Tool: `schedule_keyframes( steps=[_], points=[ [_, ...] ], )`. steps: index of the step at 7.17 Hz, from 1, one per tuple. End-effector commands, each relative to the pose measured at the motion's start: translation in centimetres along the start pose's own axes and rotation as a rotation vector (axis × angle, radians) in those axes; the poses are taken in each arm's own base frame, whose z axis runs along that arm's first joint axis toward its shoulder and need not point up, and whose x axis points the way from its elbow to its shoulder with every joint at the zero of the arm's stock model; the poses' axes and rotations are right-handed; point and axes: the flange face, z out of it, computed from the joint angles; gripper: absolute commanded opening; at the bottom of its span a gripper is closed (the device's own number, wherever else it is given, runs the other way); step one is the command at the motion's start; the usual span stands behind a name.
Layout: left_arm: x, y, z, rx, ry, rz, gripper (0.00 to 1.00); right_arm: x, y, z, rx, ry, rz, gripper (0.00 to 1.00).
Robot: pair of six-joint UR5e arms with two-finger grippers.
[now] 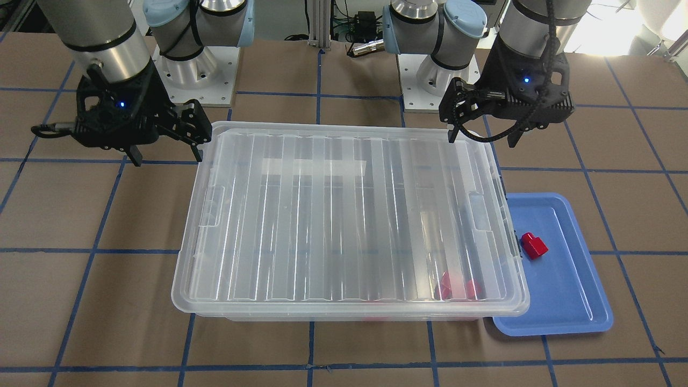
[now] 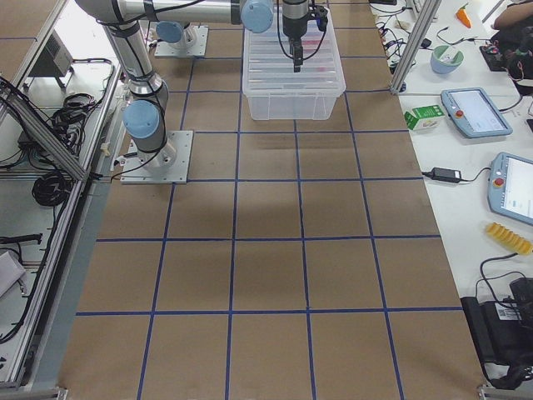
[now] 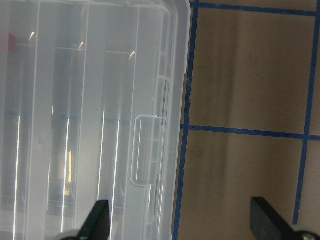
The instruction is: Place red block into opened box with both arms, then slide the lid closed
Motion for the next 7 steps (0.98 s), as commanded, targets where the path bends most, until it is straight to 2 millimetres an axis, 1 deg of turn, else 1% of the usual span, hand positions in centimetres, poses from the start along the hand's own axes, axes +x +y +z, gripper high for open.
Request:
schedule_keyframes(
  steps=[1, 2, 3, 4, 5, 6, 7],
  points=[
    [-0.2, -0.1, -0.1, 0.003, -0.001, -0.004, 1.0, 0.9, -1.9, 7.2, -0.008, 0.006, 0.0, 1.0],
    [-0.4, -0.1, -0.9, 0.016, -0.007, -0.007, 1.0, 0.9, -1.8, 9.4, -0.042, 0.0, 0.003, 1.0],
    [-1.3, -0.5, -1.2, 0.019, -0.007, -0.024, 1.0, 1.1, -1.7, 11.0, -0.075, 0.003, 0.002, 1.0],
    [-4.3, -1.2, -1.0, 0.025, 0.031, -0.093, 1.0, 1.6, -1.7, 11.5, -0.087, 0.051, -0.003, 1.0],
    [-10.4, -2.1, -0.4, 0.029, 0.098, -0.219, 1.0, 2.2, -1.6, 11.6, -0.093, 0.086, -0.003, 1.0],
    [-14.8, -1.6, 1.1, 0.011, 0.118, -0.29, 1.0, 2.7, -1.6, 11.6, -0.097, 0.116, 0.0, 1.0],
    [-18.0, -1.5, 2.7, -0.015, 0.115, -0.3, 1.0, 3.5, -1.6, 11.5, -0.099, 0.15, 0.007, 1.0]
  ],
)
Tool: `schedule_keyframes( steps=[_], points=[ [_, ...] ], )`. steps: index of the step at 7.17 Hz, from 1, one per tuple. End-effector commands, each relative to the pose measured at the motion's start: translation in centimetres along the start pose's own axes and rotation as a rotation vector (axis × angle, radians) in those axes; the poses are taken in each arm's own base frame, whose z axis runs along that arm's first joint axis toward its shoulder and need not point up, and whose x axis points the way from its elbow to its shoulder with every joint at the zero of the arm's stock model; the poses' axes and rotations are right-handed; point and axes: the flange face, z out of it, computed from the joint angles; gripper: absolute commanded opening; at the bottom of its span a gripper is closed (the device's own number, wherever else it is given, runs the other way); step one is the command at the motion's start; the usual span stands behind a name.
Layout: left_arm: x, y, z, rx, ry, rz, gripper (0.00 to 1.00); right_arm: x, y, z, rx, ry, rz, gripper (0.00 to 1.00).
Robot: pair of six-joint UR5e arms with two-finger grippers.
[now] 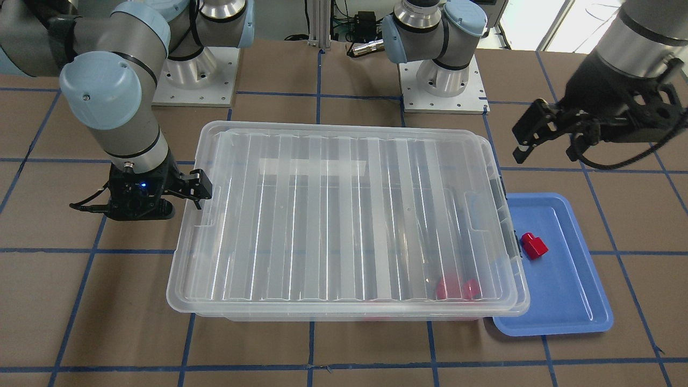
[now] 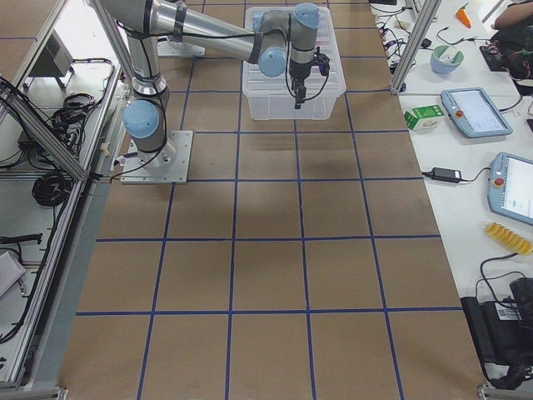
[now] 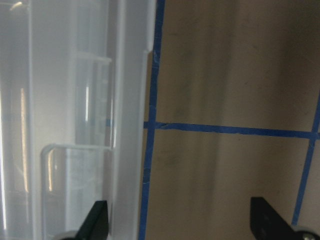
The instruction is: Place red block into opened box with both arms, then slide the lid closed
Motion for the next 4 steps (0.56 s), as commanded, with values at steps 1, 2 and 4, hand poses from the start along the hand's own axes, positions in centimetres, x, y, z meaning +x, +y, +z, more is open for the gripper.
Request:
schedule_keyframes(
  steps=[1, 2, 4],
  points=[
    [-8.9, -1.4, 5.0, -0.077, 0.023, -0.058, 1.0, 1.9, -0.1, 0.2, -0.011, 0.062, 0.004, 1.0],
    [-12.9, -1.7, 8.5, -0.063, 0.027, -0.072, 1.0, 3.1, -0.4, -0.1, -0.005, 0.071, 0.019, 1.0],
    [-17.2, -1.0, 16.4, -0.078, 0.044, -0.142, 1.0, 6.8, -0.5, 0.1, -0.022, 0.108, 0.076, 1.0]
  ],
)
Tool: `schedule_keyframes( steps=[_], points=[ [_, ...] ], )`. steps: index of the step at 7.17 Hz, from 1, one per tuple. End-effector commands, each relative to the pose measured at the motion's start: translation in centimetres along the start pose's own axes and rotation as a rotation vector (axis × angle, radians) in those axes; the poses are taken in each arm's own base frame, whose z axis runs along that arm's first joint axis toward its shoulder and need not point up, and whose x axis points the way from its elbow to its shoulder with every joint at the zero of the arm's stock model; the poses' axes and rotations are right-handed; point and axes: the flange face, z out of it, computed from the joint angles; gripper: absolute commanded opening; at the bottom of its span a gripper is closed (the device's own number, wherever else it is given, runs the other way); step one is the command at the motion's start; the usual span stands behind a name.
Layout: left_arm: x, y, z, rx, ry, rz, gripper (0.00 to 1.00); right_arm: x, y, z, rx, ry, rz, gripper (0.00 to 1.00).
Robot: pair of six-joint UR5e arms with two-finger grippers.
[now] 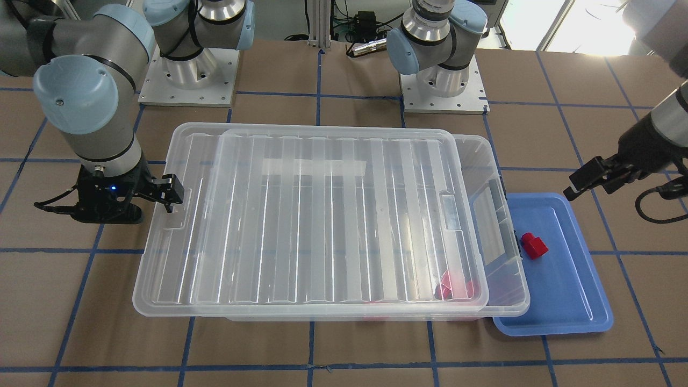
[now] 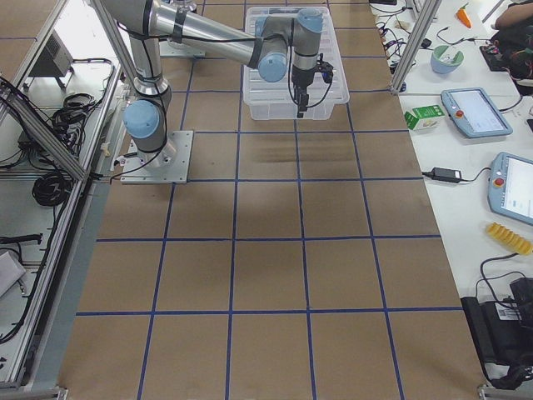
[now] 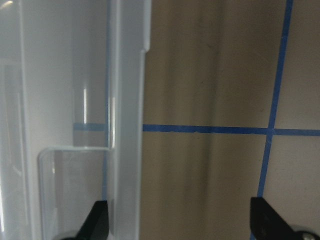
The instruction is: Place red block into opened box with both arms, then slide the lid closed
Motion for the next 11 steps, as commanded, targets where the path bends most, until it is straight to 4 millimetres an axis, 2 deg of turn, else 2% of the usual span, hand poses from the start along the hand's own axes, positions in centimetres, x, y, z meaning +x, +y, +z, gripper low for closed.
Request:
schedule_keyframes(
  steps=[1, 3, 5, 8, 10, 11],
  points=[
    [-2.8, 0.1, 8.0, -0.007, 0.053, -0.061, 1.0, 3.8, -0.2, 0.5, -0.015, 0.027, 0.035, 1.0],
    [-2.8, 0.6, 12.4, -0.02, 0.056, -0.124, 1.0, 7.8, -0.4, 0.9, -0.008, 0.027, 0.07, 1.0],
    [-2.8, 0.8, 14.4, -0.031, 0.058, -0.124, 1.0, 10.5, -0.2, 1.5, -0.019, 0.019, 0.077, 1.0],
    [-3.9, -0.6, 18.6, -0.032, 0.045, -0.148, 1.0, 11.9, -0.1, 1.6, -0.021, 0.019, 0.087, 1.0],
    [-3.9, -1.0, 19.7, -0.028, 0.051, -0.215, 1.0, 12.1, 0.1, 1.7, -0.022, 0.016, 0.093, 1.0],
    [-3.9, -1.3, 19.8, -0.006, 0.039, -0.194, 0.53, 12.1, 0.2, 1.6, -0.021, 0.016, 0.093, 1.0]
  ],
)
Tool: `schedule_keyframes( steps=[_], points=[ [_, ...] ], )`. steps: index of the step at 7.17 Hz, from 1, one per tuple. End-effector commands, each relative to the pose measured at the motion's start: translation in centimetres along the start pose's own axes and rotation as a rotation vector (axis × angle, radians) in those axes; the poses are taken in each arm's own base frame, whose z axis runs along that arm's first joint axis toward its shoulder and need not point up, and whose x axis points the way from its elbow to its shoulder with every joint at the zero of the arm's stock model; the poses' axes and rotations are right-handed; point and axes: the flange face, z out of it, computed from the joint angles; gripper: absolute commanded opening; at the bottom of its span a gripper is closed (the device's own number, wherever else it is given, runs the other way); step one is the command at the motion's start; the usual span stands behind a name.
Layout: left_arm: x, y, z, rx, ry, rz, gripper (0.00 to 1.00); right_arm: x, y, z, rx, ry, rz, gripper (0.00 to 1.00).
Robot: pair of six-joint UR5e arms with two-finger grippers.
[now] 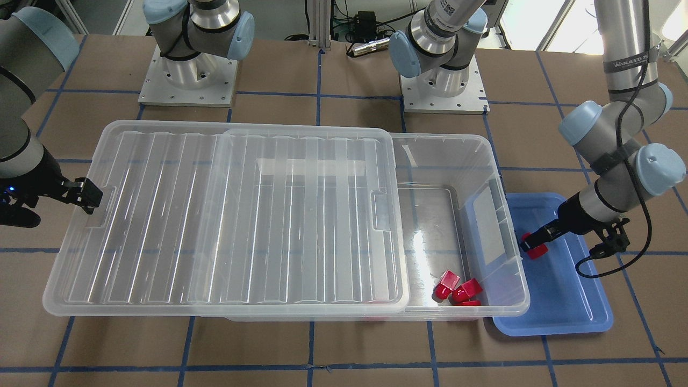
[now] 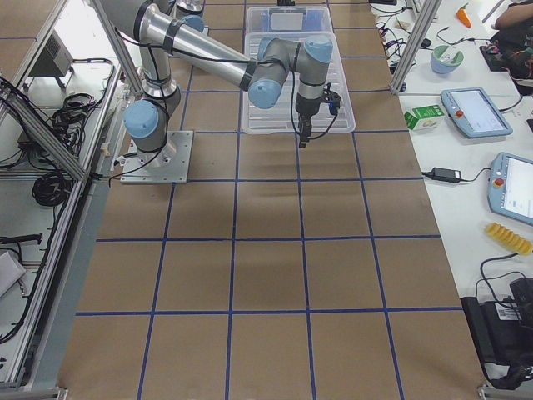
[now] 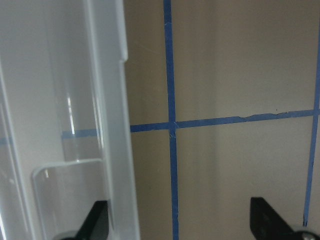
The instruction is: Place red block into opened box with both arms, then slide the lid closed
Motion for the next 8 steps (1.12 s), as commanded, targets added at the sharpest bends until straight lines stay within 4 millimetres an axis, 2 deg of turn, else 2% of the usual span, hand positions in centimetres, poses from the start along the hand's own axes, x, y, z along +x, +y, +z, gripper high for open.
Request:
schedule_keyframes(
  steps=[1, 2, 3, 4, 5, 6, 7, 8],
  points=[
    [0.1, -0.4, 0.5, 0.017, -0.004, -0.008, 0.22, 0.1, 0.0, -0.6, 0.012, 0.001, 0.006, 1.0],
    [0.0, -0.4, 1.1, 0.008, -0.003, -0.008, 0.22, 0.0, -0.1, -2.0, 0.038, -0.003, 0.007, 1.0],
    [0.1, -0.8, 0.9, 0.018, -0.004, -0.004, 0.21, -0.3, -0.1, -4.9, 0.096, -0.061, 0.012, 1.0],
    [0.7, -1.7, -1.3, 0.063, -0.012, 0.005, 0.12, -0.7, 1.3, -8.9, 0.123, -0.115, 0.013, 1.0],
    [1.3, -2.6, -4.7, 0.105, -0.016, 0.013, 0.12, -1.7, 3.3, -12.9, 0.135, -0.137, 0.001, 1.0],
    [1.8, -2.7, -8.0, 0.084, -0.014, 0.013, 0.12, -3.7, 5.4, -17.0, 0.169, -0.146, -0.033, 1.0],
    [3.2, -1.7, -12.0, 0.06, -0.011, 0.02, 0.12, -7.2, 6.6, -19.7, 0.204, -0.174, -0.056, 1.0],
    [7.4, 0.6, -14.6, 0.039, -0.021, 0.084, 0.12, -11.4, 7.3, -19.9, 0.198, -0.191, -0.065, 1.0]
  ],
)
